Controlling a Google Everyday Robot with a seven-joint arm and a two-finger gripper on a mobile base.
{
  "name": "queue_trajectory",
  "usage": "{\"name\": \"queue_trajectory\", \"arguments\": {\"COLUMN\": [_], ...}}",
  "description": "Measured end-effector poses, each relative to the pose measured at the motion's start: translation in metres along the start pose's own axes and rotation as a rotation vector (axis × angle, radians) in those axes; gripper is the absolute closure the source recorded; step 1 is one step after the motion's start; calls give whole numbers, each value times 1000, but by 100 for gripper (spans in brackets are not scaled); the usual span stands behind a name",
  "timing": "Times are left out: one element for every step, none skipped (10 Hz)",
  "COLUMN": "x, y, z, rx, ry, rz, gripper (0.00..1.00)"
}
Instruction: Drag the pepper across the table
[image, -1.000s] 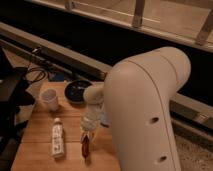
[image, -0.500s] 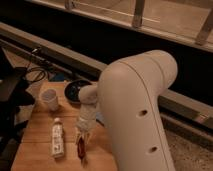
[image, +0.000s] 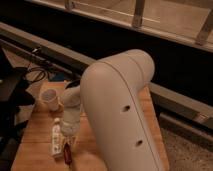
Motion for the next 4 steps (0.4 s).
{"name": "queue_trajectory", "arguments": {"x": [0,1,4,6], "y": [4,5,1,-4], "z": [1,0,-1,-4], "rx": [4,4,5,8], "ry": [15,21,12,0], "rz": [-14,-20,-10,-5], "gripper": [86,81,80,85]}}
